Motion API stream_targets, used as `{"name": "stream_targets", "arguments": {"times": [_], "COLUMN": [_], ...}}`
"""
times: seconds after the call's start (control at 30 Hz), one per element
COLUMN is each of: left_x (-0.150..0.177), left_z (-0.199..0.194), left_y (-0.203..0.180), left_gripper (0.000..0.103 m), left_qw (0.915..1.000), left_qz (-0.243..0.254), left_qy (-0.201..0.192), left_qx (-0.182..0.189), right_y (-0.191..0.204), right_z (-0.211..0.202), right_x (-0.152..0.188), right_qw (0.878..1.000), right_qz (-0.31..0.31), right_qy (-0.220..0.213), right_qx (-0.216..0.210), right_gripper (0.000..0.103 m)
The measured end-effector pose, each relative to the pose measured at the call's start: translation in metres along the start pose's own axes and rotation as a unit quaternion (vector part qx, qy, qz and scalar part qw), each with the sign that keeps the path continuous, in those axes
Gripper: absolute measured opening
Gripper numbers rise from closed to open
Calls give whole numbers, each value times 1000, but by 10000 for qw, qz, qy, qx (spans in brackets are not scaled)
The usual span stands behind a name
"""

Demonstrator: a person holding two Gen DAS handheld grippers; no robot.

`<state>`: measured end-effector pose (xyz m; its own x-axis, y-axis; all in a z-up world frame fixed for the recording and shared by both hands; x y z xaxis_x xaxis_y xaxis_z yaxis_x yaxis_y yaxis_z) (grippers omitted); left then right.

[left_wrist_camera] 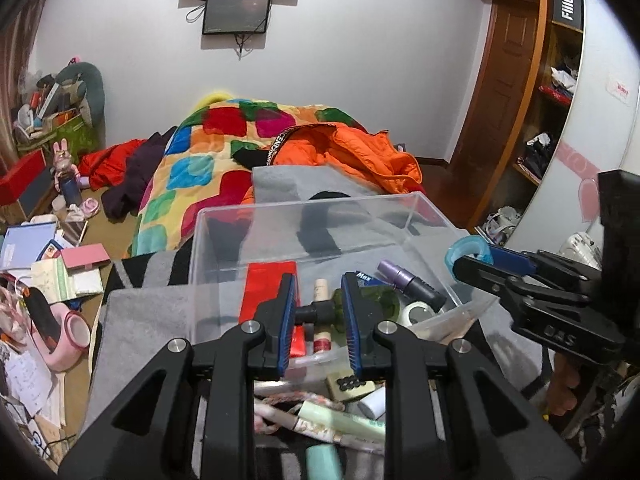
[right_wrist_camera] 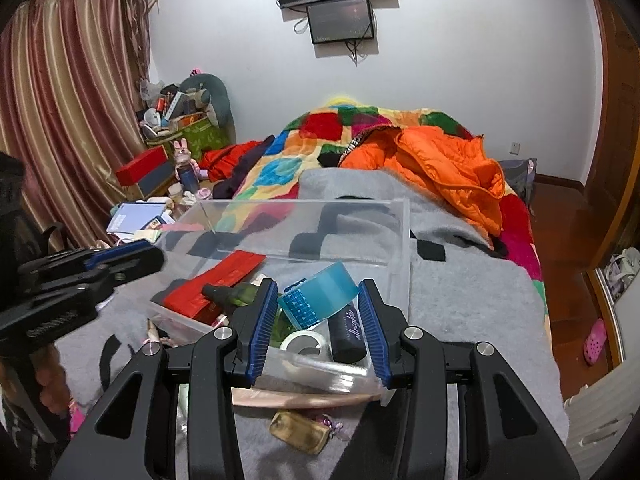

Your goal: Organize objects

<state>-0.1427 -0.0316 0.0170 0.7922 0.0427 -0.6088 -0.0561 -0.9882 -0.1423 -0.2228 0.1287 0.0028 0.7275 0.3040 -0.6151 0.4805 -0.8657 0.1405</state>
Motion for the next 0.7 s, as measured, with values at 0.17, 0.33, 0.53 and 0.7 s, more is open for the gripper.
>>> {"name": "stream_targets", "arguments": {"times": [0.17,0.33,0.53,0.7], "left_x": [21,54,90,116], "left_z": [-3,0,7,15], "left_y": [7,4,-4,-11], "left_gripper": [22,22,37,39], "left_qw": [9998,9981,9949,9928], "left_qz": [-21,-1,-23,76], "left_qy": [193,580,970,1197], "left_qx": [72,193,264,10], "right_y": [-2,2,5,9], "right_z": [17,29,37,42], "right_x": [-3,-4,-6,-6], "right_qw": [9998,9994,9987,9981], "right_qz": [51,7,-54,-82], "right_qy": [212,342,441,515], "right_qx": [26,99,256,334], "right_gripper": [38,38,38,38]}}
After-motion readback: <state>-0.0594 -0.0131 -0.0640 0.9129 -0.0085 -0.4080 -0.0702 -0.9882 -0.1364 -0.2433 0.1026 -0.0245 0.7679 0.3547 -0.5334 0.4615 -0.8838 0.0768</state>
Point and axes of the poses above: each gripper's, at about its wrist camera, not at the fingertips, and z roughly the way its jaws point, y to its left, x to its underside, the point moved 1 cm from there along z, roughly the way its jaws point, and after that the axes turned 13 degrees about y, right-handed, at the moved point
